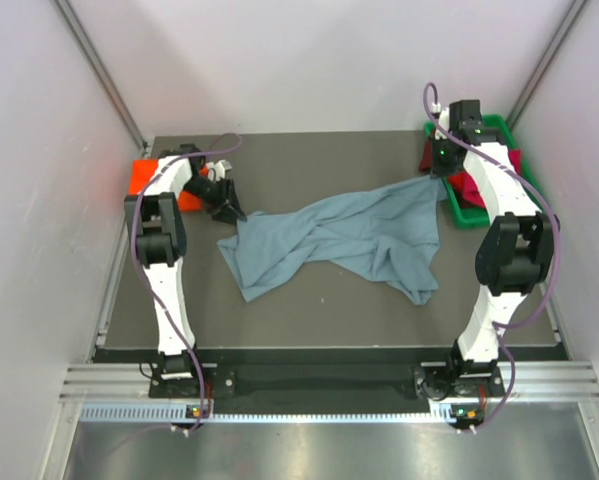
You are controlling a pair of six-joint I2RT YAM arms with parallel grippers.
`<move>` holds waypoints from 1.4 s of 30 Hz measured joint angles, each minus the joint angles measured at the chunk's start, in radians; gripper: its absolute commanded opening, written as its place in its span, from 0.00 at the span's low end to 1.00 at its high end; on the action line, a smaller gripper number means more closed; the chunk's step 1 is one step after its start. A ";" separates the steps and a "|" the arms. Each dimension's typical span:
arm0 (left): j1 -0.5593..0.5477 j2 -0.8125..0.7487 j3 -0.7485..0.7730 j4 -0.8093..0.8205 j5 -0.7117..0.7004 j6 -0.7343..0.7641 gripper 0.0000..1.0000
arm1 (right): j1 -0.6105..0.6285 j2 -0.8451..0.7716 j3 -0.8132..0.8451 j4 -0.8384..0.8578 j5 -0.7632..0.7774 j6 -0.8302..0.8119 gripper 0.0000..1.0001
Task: Fold and stack the t-shirts
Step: Flatten the tshirt out
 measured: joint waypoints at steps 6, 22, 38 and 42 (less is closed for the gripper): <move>-0.038 0.001 0.011 0.000 0.025 0.006 0.00 | 0.006 0.003 0.000 0.001 0.008 0.000 0.00; 0.069 -0.275 0.227 0.154 -0.137 0.019 0.00 | 0.008 0.047 0.118 0.022 0.061 -0.008 0.00; 0.061 -0.536 0.030 -0.006 -0.129 0.092 0.00 | 0.017 -0.106 0.086 0.009 0.045 0.015 0.00; 0.065 -0.547 0.026 0.002 -0.155 0.110 0.00 | 0.004 -0.183 0.079 0.003 0.030 0.021 0.00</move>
